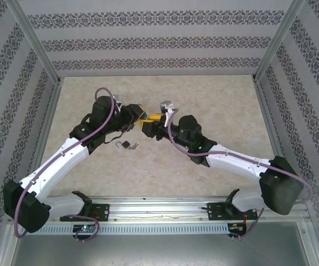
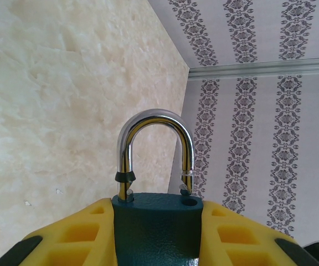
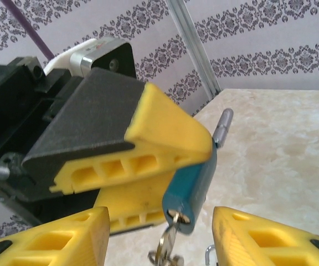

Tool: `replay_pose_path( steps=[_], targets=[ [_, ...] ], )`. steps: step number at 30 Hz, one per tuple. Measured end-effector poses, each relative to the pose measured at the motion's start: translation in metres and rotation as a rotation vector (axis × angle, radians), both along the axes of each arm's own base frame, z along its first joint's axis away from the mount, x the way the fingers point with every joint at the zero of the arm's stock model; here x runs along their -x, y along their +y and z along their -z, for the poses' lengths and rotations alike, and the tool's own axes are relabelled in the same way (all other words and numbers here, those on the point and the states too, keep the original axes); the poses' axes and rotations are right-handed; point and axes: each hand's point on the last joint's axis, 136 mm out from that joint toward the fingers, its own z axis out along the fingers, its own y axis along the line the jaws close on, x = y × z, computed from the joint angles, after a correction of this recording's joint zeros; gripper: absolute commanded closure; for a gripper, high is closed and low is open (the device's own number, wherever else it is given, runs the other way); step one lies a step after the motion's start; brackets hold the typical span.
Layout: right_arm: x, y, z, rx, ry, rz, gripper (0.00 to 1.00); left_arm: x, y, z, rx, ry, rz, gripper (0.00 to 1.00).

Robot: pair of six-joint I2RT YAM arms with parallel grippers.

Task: Unlock with the key

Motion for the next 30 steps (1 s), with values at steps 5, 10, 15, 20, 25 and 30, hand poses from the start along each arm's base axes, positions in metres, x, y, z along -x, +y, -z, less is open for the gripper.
replay_pose_path(
  steps=[5,10,15,20,25,30],
  targets=[
    [-0.009,0.008,0.001,0.001,0.005,0.008,0.56,0.0,-0.002,-0.002,0.012,-0.002,0.005,0.74],
    [-0.018,0.011,0.007,0.008,0.021,0.032,0.79,-0.001,-0.002,-0.003,0.022,-0.01,0.006,0.74],
    [-0.021,0.01,0.008,0.011,0.02,0.049,0.93,-0.003,0.0,-0.002,0.027,-0.012,-0.006,0.68],
    [-0.021,0.01,0.007,0.012,0.016,0.049,0.99,-0.004,-0.001,-0.002,0.031,-0.015,-0.005,0.61],
    [-0.021,-0.002,0.009,0.014,0.02,0.058,1.0,-0.003,-0.003,-0.002,0.045,-0.03,0.016,0.53],
    [-0.021,-0.025,0.01,0.022,0.02,0.078,1.0,-0.001,0.008,0.001,0.049,-0.04,0.013,0.5]
  ],
)
